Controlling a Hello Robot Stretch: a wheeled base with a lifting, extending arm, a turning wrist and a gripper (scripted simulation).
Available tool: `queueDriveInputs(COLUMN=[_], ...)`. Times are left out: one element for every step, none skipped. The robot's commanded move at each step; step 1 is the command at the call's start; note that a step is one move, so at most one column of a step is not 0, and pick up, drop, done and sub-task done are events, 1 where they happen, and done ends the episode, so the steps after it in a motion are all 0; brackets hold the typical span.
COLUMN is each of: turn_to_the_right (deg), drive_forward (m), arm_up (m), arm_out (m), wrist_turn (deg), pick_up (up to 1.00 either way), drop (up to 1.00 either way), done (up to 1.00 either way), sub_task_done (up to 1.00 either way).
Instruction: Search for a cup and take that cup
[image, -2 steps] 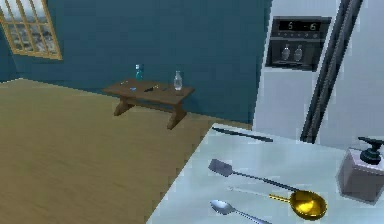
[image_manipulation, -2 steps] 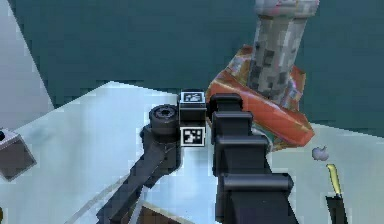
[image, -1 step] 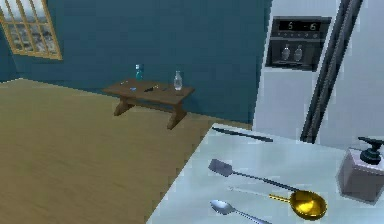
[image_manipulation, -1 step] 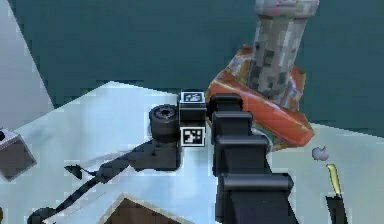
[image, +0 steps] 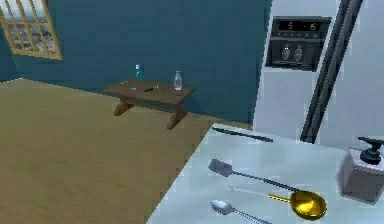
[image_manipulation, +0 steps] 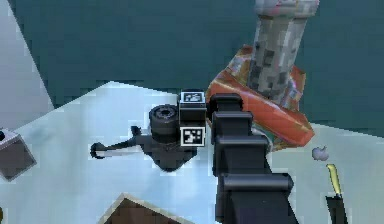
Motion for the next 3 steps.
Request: queueDriveInputs(turn_to_the_right=[0.0, 0.0, 0.0], drive_forward=[0.0, 0.0, 0.0], arm_up=[0.0, 0.0, 0.0], arm_out=[0.0, 0.0, 0.0], wrist_turn=[33.0, 0.0, 0.0], pick_up=[0.0, 1.0, 0.0], drop=[0.0, 0.0, 0.0], done=[0.0, 0.0, 1.0], sub_task_done=[0.0, 0.0, 0.0])
